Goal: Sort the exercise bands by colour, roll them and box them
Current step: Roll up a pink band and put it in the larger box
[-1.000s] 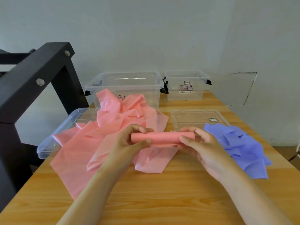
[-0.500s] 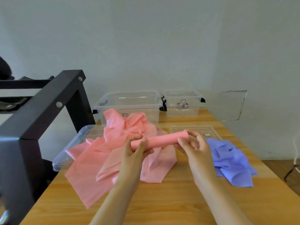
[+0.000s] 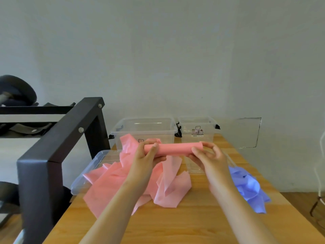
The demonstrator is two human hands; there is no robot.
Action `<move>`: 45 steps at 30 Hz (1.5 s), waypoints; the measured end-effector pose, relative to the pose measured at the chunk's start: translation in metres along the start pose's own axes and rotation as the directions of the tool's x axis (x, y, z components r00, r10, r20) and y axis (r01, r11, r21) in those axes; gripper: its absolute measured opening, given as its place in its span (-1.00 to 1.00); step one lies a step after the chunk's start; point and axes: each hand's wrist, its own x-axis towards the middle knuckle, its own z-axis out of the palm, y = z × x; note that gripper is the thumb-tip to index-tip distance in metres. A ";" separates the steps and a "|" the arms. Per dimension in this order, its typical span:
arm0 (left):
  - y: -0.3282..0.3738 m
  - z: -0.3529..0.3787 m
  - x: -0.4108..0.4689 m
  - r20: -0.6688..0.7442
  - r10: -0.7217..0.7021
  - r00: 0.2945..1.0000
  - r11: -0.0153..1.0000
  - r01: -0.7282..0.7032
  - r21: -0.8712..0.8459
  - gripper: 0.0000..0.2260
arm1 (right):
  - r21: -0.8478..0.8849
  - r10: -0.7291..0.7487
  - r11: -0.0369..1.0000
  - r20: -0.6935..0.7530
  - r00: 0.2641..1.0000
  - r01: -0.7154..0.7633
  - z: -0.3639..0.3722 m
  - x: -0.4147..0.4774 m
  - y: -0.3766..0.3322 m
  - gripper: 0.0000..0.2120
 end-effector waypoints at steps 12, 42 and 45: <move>-0.015 -0.033 0.111 0.030 -0.166 0.986 0.973 0.169 -0.158 -0.70 | -0.042 0.175 0.984 0.023 0.984 -0.174 0.033 0.105 0.030 -0.90; -0.112 -0.153 0.467 -0.226 -0.546 0.807 0.811 0.577 0.100 -0.68 | -0.469 0.635 0.687 0.014 0.773 -0.555 0.155 0.446 0.236 -0.93; -0.113 -0.159 0.480 -0.130 -0.524 0.842 0.723 0.521 0.454 -0.78 | -0.576 0.693 0.592 0.006 0.721 -0.564 0.153 0.463 0.240 -0.92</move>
